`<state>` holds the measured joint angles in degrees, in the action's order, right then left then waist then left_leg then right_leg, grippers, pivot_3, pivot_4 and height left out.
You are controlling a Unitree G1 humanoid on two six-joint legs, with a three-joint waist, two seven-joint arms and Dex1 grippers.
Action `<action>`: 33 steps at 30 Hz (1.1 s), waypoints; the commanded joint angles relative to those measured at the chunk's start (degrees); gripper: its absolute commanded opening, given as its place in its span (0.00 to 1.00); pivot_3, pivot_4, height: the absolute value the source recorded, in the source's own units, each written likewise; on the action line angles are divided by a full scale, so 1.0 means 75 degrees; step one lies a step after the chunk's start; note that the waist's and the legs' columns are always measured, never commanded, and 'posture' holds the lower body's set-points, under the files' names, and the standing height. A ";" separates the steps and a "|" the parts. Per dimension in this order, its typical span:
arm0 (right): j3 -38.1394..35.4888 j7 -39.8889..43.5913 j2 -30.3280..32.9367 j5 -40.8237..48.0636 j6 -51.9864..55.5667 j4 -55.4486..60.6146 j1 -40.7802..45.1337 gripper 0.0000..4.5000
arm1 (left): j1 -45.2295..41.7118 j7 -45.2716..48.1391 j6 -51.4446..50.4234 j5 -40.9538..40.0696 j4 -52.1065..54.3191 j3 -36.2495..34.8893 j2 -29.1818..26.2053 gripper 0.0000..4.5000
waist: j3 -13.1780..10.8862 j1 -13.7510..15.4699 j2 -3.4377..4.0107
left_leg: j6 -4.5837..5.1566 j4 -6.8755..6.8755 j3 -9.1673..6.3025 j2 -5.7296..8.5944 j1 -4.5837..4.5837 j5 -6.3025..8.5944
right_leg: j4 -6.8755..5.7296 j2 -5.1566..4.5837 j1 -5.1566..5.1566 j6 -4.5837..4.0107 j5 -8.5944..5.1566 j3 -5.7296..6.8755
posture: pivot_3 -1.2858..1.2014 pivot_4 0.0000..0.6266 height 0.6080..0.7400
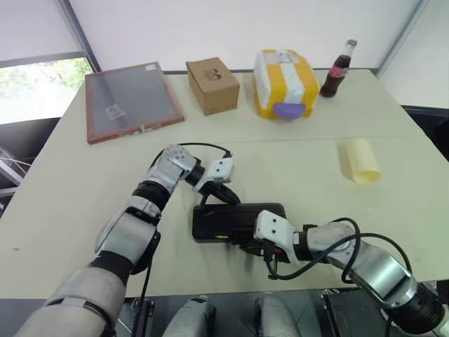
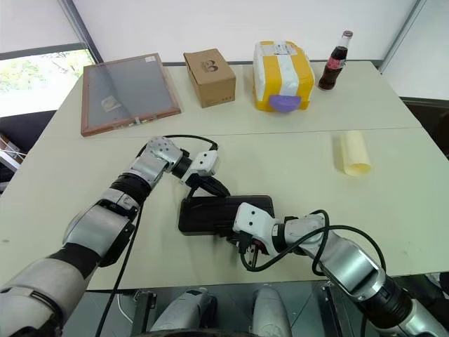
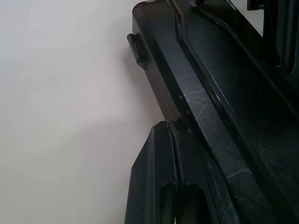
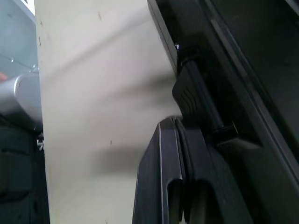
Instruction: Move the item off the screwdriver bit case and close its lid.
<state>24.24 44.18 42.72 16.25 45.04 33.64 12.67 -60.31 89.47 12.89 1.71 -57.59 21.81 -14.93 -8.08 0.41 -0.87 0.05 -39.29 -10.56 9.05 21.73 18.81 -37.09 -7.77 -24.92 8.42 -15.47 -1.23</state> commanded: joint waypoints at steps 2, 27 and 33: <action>-0.0055 -0.0301 -0.0268 -0.0322 -0.0136 -0.0258 0.0085 0.01 | 0.0406 0.0405 0.0120 -0.0028 0.0545 0.0821 -0.0019 0.00 | 0.0003 -0.0054 -0.0004 | 0.0000 0.0006 0.0000 -0.0003 -0.0005 0.0000 | 0.0000 0.0002 0.0001 0.0000 0.0000 0.0000 | 0.52 0.24 1.00; -0.0474 -0.1902 -0.1451 -0.0845 0.2473 0.0543 0.0449 0.01 | 0.1027 -0.0114 -0.0079 0.0155 0.0892 0.0482 0.0203 0.00 | 0.0088 -0.0129 -0.0088 | -0.0006 0.0015 -0.0015 -0.0025 -0.0053 -0.0003 | -0.0003 0.0021 0.0043 0.0000 0.0000 0.0012 | 0.52 0.24 1.00; -0.2493 -0.1004 -0.1674 0.1142 0.3166 0.2479 -0.1005 0.01 | 0.0035 -0.1277 0.0128 0.0022 -0.0445 -0.0603 0.0101 0.00 | 0.0082 0.0073 -0.0083 | -0.0004 -0.0004 -0.0036 0.0011 -0.0025 -0.0002 | 0.0001 0.0000 0.0040 0.0000 0.0000 0.0009 | 0.52 0.24 1.00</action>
<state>10.32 36.09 31.04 21.35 67.76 47.91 6.36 -58.06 81.40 13.29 2.68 -59.72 19.87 -13.31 -7.46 0.95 -1.49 0.02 -39.32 -10.83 9.13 21.55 18.79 -37.08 -7.77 -24.61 8.42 -15.46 -1.16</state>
